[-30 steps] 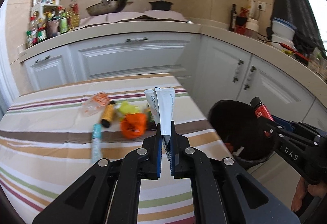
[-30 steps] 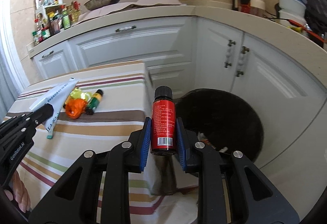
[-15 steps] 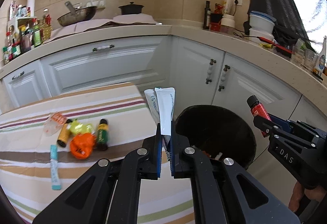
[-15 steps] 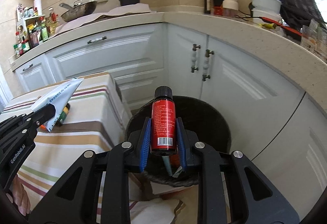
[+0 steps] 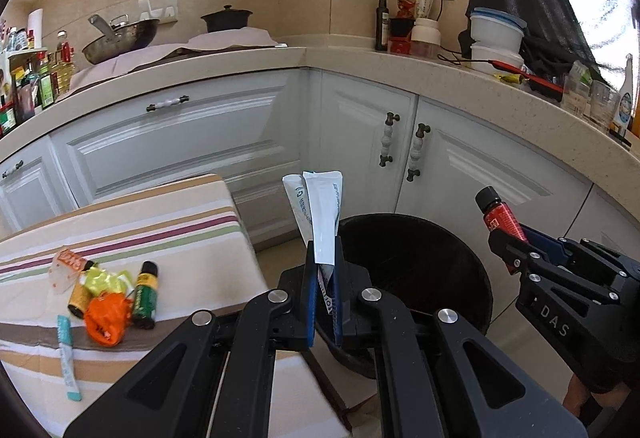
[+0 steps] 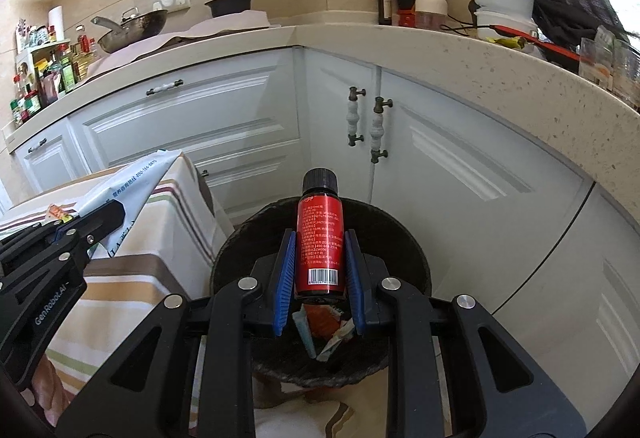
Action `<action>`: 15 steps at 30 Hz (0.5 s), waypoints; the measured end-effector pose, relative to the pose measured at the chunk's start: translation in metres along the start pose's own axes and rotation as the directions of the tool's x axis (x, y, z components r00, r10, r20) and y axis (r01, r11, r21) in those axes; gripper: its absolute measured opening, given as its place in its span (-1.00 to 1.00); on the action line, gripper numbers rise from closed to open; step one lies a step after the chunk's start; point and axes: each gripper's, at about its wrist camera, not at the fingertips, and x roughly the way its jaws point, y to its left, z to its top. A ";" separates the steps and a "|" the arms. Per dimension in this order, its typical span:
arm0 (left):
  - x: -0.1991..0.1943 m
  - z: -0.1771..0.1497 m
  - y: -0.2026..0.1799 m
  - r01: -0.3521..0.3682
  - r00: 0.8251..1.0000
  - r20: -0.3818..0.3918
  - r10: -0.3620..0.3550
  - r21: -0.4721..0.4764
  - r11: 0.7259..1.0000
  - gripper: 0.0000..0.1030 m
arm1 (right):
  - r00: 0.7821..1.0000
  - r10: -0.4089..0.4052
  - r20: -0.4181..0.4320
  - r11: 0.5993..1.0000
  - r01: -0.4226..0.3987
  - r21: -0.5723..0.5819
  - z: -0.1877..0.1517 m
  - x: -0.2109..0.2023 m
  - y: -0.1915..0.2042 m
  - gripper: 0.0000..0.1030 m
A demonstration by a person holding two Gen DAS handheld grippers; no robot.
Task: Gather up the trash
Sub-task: 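Open both grippers to drop the red can and white tube into the bin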
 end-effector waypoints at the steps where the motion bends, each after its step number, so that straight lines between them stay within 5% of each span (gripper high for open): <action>1: 0.003 0.000 -0.002 0.001 1.000 -0.002 -0.001 0.002 1.000 -0.87 | 1.000 -0.005 0.001 1.000 0.005 0.003 0.001 0.002 -0.003 -0.55; 13: 0.039 0.009 -0.022 0.004 1.000 -0.005 -0.004 0.042 0.999 -0.84 | 0.999 -0.039 0.000 0.998 0.039 0.039 0.004 0.029 -0.024 -0.55; 15: 0.043 0.010 -0.024 0.003 1.000 -0.001 -0.003 0.045 0.999 -0.70 | 0.999 -0.048 0.010 0.998 0.047 0.046 0.005 0.032 -0.027 -0.45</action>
